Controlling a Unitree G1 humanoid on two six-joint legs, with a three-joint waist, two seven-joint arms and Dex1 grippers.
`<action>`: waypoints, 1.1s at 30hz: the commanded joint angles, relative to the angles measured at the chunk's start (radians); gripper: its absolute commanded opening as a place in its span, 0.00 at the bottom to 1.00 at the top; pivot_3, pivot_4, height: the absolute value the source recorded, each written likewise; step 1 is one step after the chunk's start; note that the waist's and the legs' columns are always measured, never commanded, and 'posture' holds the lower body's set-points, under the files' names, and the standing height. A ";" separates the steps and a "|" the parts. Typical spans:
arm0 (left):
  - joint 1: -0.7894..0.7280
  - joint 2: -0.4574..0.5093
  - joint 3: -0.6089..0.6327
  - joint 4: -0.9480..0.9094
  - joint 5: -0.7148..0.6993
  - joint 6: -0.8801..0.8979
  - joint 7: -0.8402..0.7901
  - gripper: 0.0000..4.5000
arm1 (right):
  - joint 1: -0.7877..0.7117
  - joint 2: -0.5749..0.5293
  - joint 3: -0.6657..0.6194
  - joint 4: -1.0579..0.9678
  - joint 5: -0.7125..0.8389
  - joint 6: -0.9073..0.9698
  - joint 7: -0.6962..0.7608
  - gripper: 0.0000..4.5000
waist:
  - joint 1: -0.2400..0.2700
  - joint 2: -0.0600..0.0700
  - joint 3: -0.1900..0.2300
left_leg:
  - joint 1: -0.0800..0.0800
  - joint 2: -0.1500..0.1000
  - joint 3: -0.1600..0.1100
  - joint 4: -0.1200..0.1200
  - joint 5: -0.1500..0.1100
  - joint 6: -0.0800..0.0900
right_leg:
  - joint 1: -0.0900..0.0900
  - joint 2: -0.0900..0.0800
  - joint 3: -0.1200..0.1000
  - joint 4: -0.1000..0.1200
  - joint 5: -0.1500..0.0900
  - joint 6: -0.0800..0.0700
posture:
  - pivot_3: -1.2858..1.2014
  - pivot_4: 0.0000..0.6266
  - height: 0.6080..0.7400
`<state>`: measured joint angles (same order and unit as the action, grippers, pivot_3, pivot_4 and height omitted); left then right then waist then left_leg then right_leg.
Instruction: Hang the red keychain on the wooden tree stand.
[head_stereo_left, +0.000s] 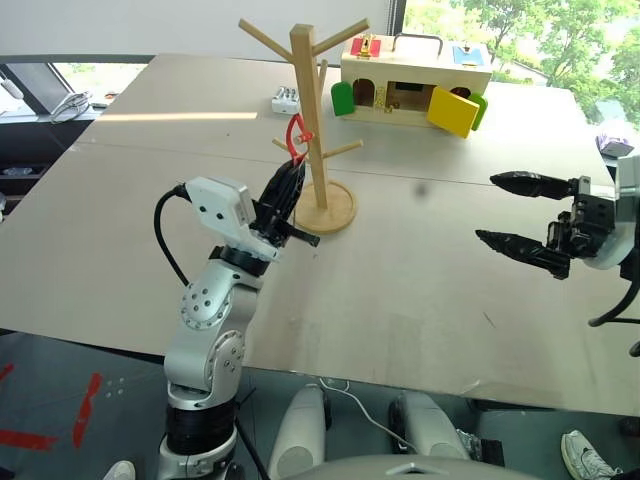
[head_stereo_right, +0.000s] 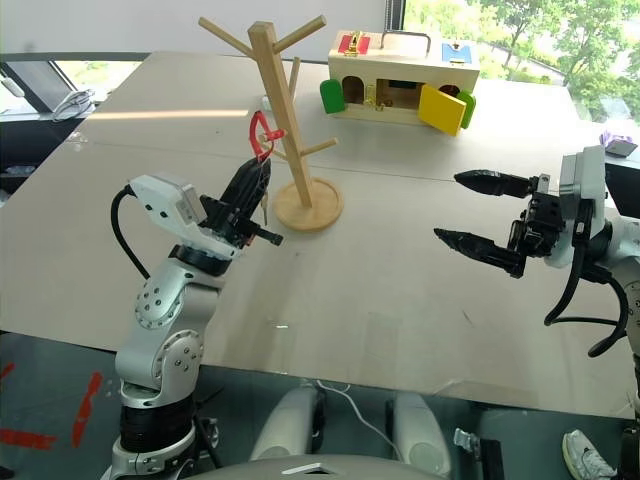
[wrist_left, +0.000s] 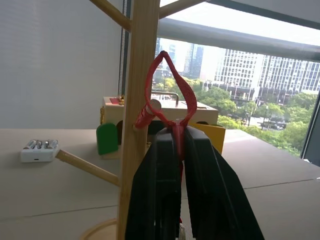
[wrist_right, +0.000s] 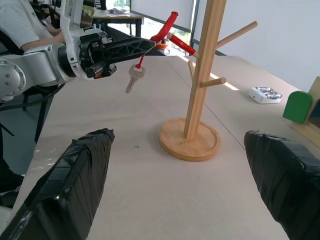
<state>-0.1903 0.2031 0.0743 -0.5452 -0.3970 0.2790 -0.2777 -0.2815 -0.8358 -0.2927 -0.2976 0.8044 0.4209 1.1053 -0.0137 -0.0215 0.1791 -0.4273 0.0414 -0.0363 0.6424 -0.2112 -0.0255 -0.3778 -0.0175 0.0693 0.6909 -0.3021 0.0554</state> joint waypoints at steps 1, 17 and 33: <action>-0.013 0.003 0.014 -0.017 -0.010 -0.004 0.009 0.03 | -0.005 0.004 -0.032 -0.010 0.004 -0.018 0.000 1.00 | 0.000 0.000 0.000 | 0.000 0.000 0.000 0.000 0.000 0.000 | 0.000 0.000 0.000 0.000 0.000 0.000 | 0.52 0.24 1.00; -0.147 -0.004 0.001 0.190 0.035 -0.012 0.003 0.03 | 0.004 0.015 -0.037 -0.025 -0.011 -0.029 -0.009 1.00 | 0.000 0.000 0.000 | 0.000 0.000 -0.001 0.000 0.000 0.000 | 0.000 0.000 -0.001 0.000 0.000 0.000 | 0.52 0.24 1.00; 0.012 -0.001 0.061 0.205 0.085 -0.068 0.046 0.99 | 0.041 0.204 0.004 0.045 -0.158 -0.118 -0.250 1.00 | -0.003 0.000 0.000 | 0.000 0.000 -0.001 0.000 0.000 0.000 | 0.000 0.000 0.000 -0.001 0.000 0.000 | 0.52 0.24 1.00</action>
<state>-0.2031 0.1902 0.0933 -0.3553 -0.3353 0.2457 -0.2500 -0.2384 -0.6874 -0.2852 -0.2716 0.6959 0.3480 0.9666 -0.0169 -0.0215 0.1788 -0.4274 0.0417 -0.0368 0.6427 -0.2112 -0.0256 -0.3779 -0.0173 0.0692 0.6906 -0.3021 0.0554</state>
